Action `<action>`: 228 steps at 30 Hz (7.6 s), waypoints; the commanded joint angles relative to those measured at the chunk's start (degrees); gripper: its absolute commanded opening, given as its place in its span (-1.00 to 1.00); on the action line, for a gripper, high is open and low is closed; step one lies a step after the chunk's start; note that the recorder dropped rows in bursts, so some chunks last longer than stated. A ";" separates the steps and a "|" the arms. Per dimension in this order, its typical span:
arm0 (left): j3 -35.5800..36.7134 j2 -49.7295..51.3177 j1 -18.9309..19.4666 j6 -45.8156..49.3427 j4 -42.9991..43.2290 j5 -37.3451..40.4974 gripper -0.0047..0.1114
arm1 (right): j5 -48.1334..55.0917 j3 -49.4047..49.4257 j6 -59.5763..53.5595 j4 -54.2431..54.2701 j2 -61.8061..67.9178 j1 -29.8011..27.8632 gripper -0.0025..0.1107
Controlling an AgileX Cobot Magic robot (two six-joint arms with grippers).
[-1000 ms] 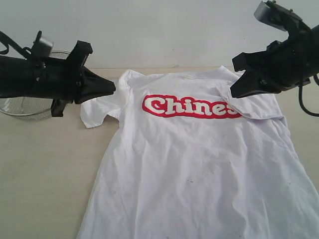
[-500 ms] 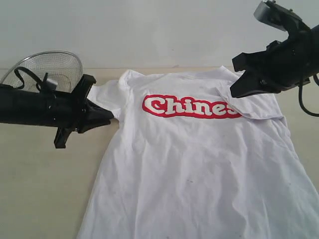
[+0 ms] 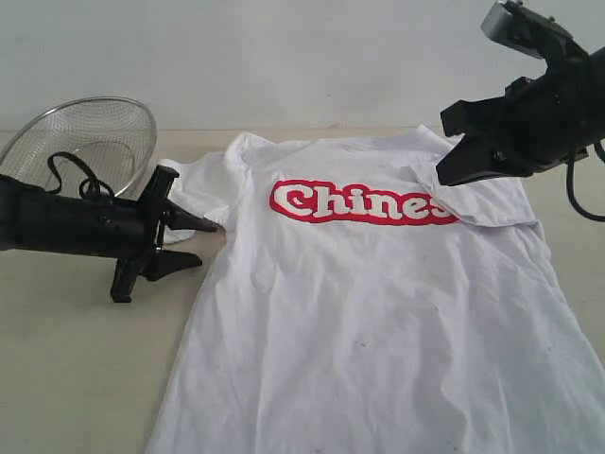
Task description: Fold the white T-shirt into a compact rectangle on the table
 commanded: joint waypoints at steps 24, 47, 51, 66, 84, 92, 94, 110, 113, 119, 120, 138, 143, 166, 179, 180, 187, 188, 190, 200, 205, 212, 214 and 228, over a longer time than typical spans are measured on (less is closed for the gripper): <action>-7.07 1.63 -2.22 -1.99 -0.55 -5.99 -0.11 | -1.31 0.07 -0.99 -0.20 -0.64 0.05 -0.96; -8.13 1.72 -3.88 -2.84 -0.55 -13.98 -0.12 | -1.06 0.07 -0.99 0.04 -0.64 0.05 -0.96; -8.13 1.75 -4.13 -2.84 -0.55 -13.98 -0.19 | -1.06 0.07 -0.99 0.04 -0.64 0.05 -0.96; -8.13 1.75 -4.77 -2.84 -0.55 -14.47 -0.48 | -0.14 0.07 -0.99 0.15 -0.64 0.05 -0.96; -8.88 1.75 -4.77 -0.40 -0.55 -14.36 -0.84 | -0.03 0.07 -0.99 0.13 -0.64 0.05 -0.96; -12.57 1.75 -4.77 0.84 -0.55 -13.30 -0.84 | -0.03 0.07 -0.99 0.13 -0.64 0.05 -0.96; -13.56 1.75 -4.77 1.61 -0.55 -12.49 -0.84 | -0.03 0.07 -0.99 0.13 -0.64 0.05 -0.96; -14.39 1.75 -11.32 12.79 -0.55 -12.60 -0.84 | -0.63 0.07 -0.99 0.27 -0.64 0.05 -0.96; -14.39 1.53 -11.91 12.79 -0.55 -13.13 -0.84 | -0.24 0.07 -0.99 0.26 -0.64 0.05 -0.96; -11.52 -5.11 -9.27 3.81 0.99 -12.71 -0.84 | 2.11 0.07 -4.01 0.89 -0.64 0.19 -0.96; -11.52 -6.21 -9.02 3.94 2.55 -11.40 -0.84 | 2.08 0.07 -7.07 1.03 -0.64 0.95 -0.96; 2.54 -41.15 3.25 3.71 29.46 -19.58 -0.84 | -12.22 -28.85 -17.54 -21.60 22.15 21.31 -0.14; 7.01 -46.95 4.27 4.41 30.29 -22.09 -0.84 | -14.36 -32.26 -17.70 -33.30 26.24 27.08 -0.14; 8.59 -48.78 4.27 4.41 29.41 -21.63 -0.84 | -36.68 -32.26 -17.09 -46.86 41.08 40.60 -0.14; 8.59 -48.78 4.27 4.41 29.41 -20.43 -0.84 | -45.23 -33.02 -7.40 -46.22 43.99 38.72 -0.14; 8.59 -48.78 4.27 4.41 29.41 -20.32 -0.84 | -45.51 -33.02 -6.18 -46.22 44.25 38.38 -0.14; 8.59 -48.78 4.27 5.09 29.41 -20.43 -0.84 | -41.23 -33.53 33.73 -29.64 43.46 37.35 -0.14; 8.59 -48.78 4.27 5.09 29.41 -20.43 -0.84 | -39.94 -33.53 38.29 -27.31 42.66 37.93 -0.14; 8.59 -48.78 4.27 5.09 29.41 -20.43 -0.84 | -39.32 -33.53 38.61 -23.45 40.36 38.73 -0.14; 8.59 -48.78 4.27 5.09 29.08 -20.43 -0.84 | -36.04 -33.53 43.19 12.74 38.16 39.03 -0.14; 8.59 -48.78 4.27 5.09 27.87 -19.49 -0.84 | -39.53 -33.53 43.27 13.55 38.16 39.02 -0.14; 8.59 -48.78 4.27 5.19 27.87 -18.90 -0.84 | -37.25 -33.53 45.23 14.47 41.76 38.32 -0.14; 8.59 -48.78 4.27 5.34 27.87 -18.90 -0.84 | -38.03 -33.53 44.99 14.47 42.78 38.32 -0.14; 8.59 -48.78 4.27 5.99 27.87 -18.90 -0.84 | -44.82 -35.36 42.43 15.39 47.33 37.51 -0.14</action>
